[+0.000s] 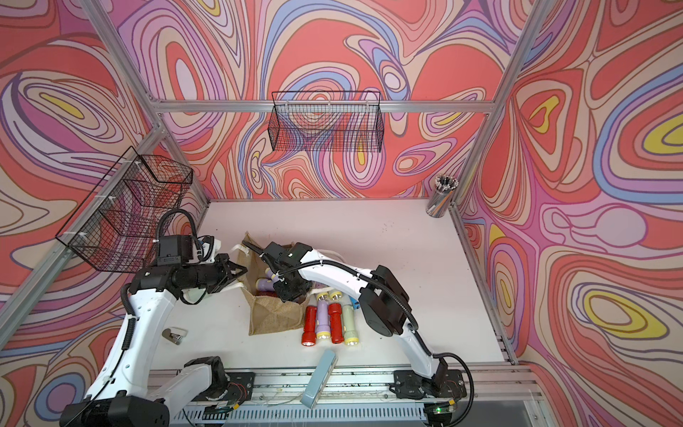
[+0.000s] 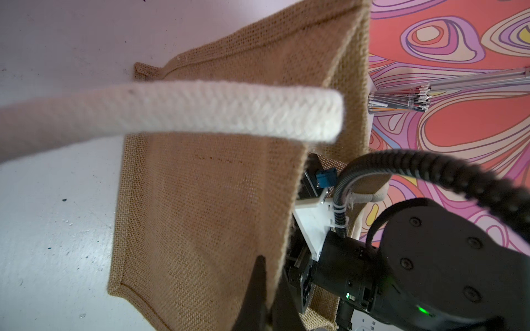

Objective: Put the flashlights into the tote bags
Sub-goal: Place the flashlight in the canvas bag.

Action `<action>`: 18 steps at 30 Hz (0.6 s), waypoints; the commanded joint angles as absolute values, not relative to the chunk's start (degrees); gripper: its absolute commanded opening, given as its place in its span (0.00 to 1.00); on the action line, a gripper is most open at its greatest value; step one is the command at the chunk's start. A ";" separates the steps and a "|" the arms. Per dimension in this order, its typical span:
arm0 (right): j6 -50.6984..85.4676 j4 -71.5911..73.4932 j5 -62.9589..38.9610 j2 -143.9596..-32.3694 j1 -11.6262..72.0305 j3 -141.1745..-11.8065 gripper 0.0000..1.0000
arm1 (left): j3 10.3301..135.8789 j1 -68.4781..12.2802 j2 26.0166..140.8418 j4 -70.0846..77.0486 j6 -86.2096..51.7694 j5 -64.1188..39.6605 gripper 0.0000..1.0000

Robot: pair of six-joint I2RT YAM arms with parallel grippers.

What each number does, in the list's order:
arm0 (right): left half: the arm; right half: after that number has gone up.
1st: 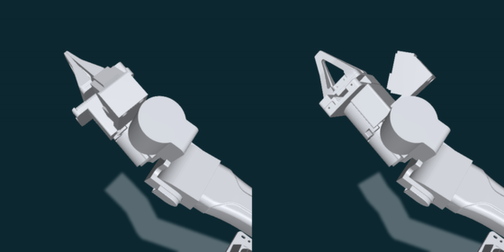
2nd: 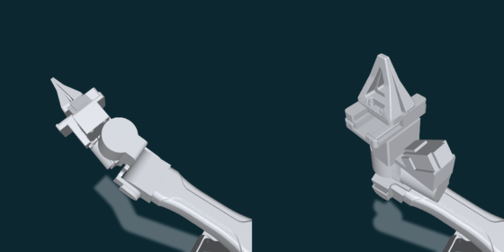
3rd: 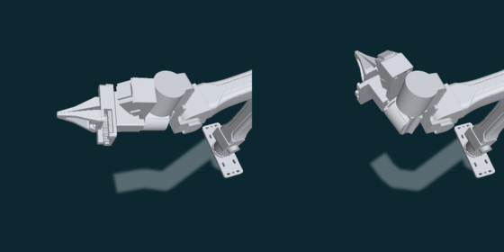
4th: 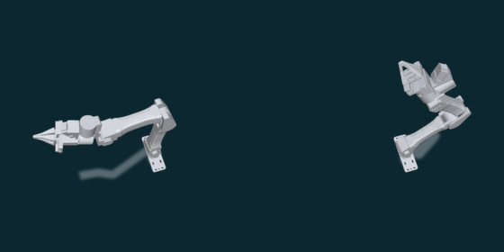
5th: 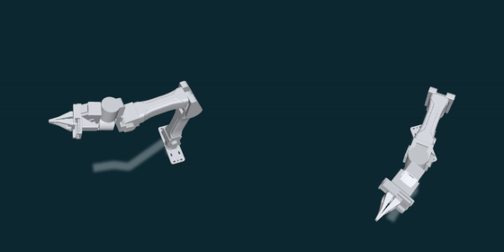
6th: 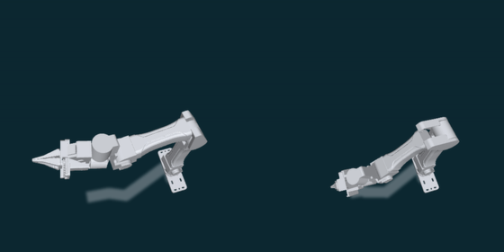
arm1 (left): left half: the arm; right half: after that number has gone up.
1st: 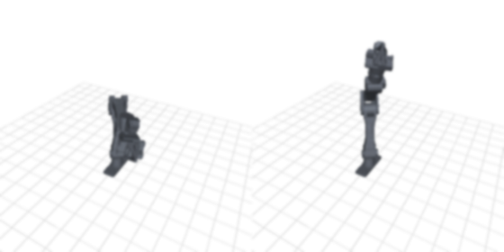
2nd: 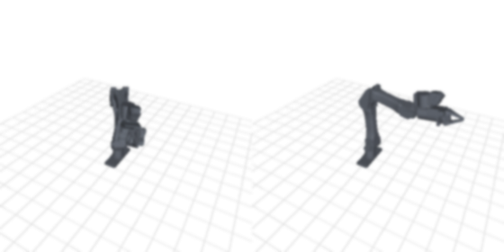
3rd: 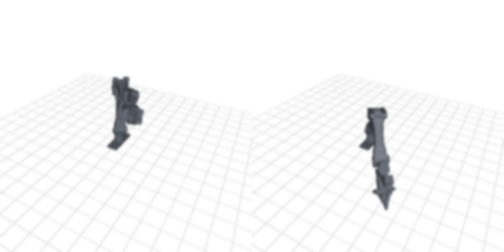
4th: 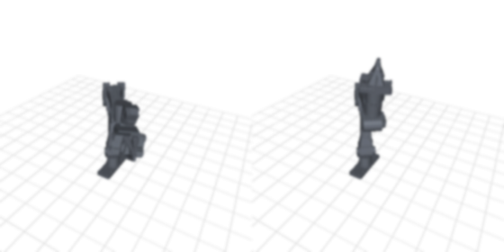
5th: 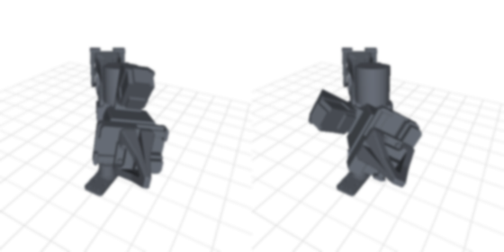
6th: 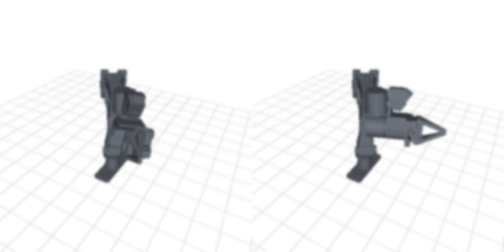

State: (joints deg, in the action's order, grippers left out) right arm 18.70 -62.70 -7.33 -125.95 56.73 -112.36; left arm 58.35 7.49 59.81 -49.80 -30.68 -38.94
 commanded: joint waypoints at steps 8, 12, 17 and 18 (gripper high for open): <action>18.81 -63.22 -9.16 -127.58 56.52 -110.66 0.29 | 58.05 7.60 61.33 -48.11 -30.62 -38.94 0.05; 19.98 -61.46 -9.23 -127.09 56.51 -110.21 0.36 | 58.35 7.65 61.63 -47.89 -30.55 -39.11 0.05; 21.18 -59.37 -9.12 -125.14 56.53 -111.56 0.42 | 58.95 7.65 62.03 -48.65 -29.78 -38.29 0.05; 21.30 -58.85 -9.29 -124.41 56.51 -111.94 0.43 | 59.13 7.64 62.18 -48.98 -29.55 -38.01 0.05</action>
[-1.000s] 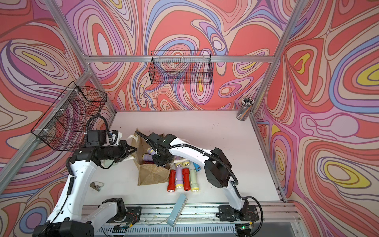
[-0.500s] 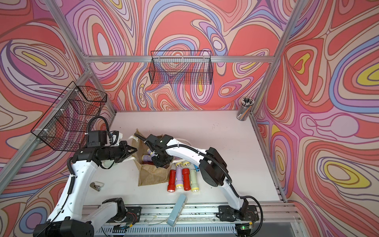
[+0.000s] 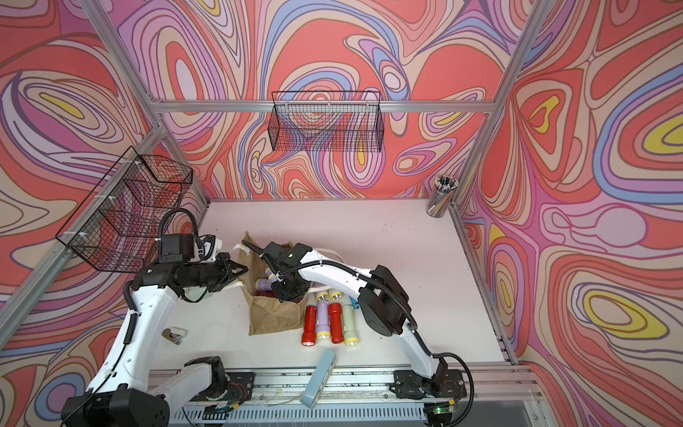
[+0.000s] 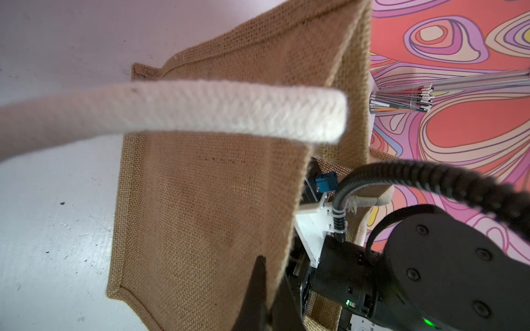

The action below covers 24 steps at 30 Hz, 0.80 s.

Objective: Put the flashlights into the tote bags
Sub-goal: Place the flashlight in the canvas bag.

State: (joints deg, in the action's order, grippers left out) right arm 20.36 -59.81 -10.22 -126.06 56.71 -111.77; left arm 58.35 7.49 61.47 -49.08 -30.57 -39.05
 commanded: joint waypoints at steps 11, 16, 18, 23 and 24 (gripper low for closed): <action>21.51 -56.36 -5.90 -116.54 56.53 -114.96 0.52 | 59.30 7.63 61.81 -49.39 -28.97 -36.28 0.05; 20.85 -54.51 -0.79 -111.13 56.47 -113.91 0.54 | 59.14 7.65 62.05 -49.35 -28.83 -36.35 0.05; 20.63 -53.24 0.99 -108.72 56.25 -112.63 0.55 | 59.11 7.65 62.05 -49.46 -28.74 -36.03 0.05; 20.82 -50.91 0.90 -105.31 55.05 -109.43 0.57 | 58.97 7.68 62.01 -49.24 -28.88 -35.29 0.05; 20.79 -51.14 0.98 -105.12 54.93 -109.32 0.57 | 58.97 7.62 62.14 -49.24 -28.86 -35.20 0.05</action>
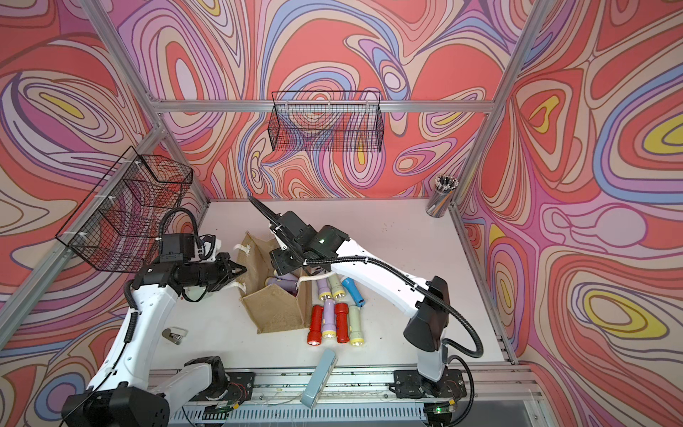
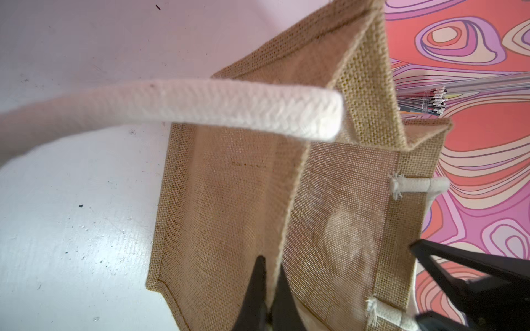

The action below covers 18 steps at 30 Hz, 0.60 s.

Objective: Put the flashlights into the tote bags
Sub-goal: Place the flashlight in the canvas bag, then pick up the flashlight from the center of the board.

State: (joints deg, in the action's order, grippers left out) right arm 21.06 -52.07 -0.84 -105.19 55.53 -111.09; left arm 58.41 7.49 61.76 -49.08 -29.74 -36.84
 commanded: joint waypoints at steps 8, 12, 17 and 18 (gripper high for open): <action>21.24 -49.95 6.24 -99.68 54.43 -106.94 0.57 | 60.33 7.65 62.21 -50.92 -27.48 -33.98 0.05; 21.78 -50.34 11.52 -95.15 53.01 -104.25 0.56 | 62.07 7.65 62.17 -53.27 -25.71 -31.31 0.04; 25.25 -52.16 15.33 -88.36 47.87 -97.85 0.54 | 62.21 7.63 62.56 -52.97 -25.84 -31.13 0.04; 26.80 -53.12 15.18 -86.97 45.77 -96.07 0.52 | 62.38 7.67 62.71 -53.08 -25.63 -30.84 0.04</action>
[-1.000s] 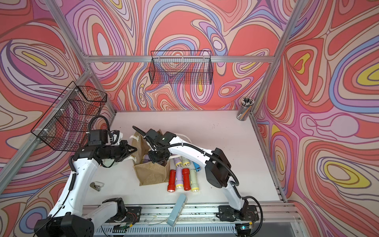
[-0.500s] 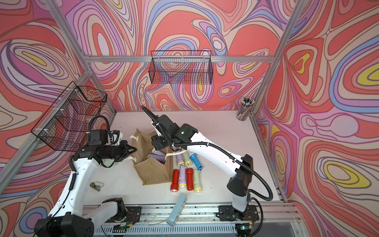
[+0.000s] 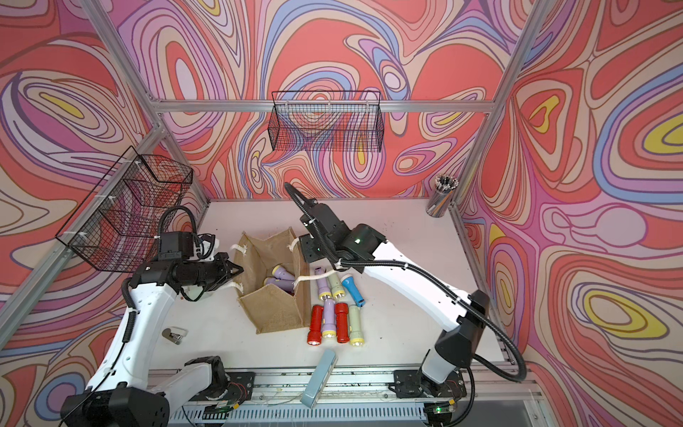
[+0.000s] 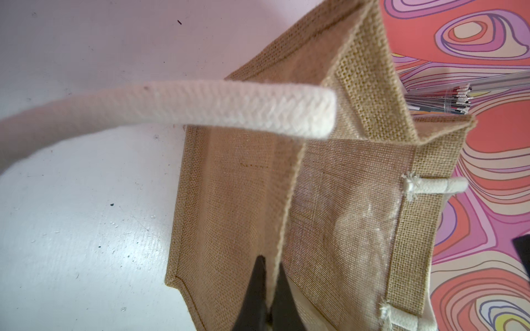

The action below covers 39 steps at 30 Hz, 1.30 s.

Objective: Put the flashlights into the tote bags
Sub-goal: Pick up the flashlight from the center of the board.

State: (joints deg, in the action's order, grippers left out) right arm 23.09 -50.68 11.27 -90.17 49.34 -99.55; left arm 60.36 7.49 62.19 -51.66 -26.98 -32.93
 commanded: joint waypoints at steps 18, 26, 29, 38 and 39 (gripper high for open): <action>29.10 -49.65 4.60 -83.30 29.05 -66.59 0.50 | 68.20 7.73 66.14 -55.28 -23.11 -28.97 0.02; 28.43 -44.89 -2.89 -88.93 29.00 -62.75 0.49 | 67.85 7.73 67.28 -54.95 -23.30 -29.03 0.02; 27.98 -43.78 -6.26 -90.23 29.15 -61.63 0.48 | 68.03 7.73 67.51 -54.66 -23.55 -29.29 0.02; 25.63 -43.31 -5.93 -93.53 32.25 -60.99 0.47 | 67.51 7.73 67.89 -53.53 -24.29 -30.64 0.02; 25.51 -43.41 -5.65 -94.21 32.79 -61.13 0.47 | 67.41 7.73 67.81 -53.44 -24.28 -30.70 0.02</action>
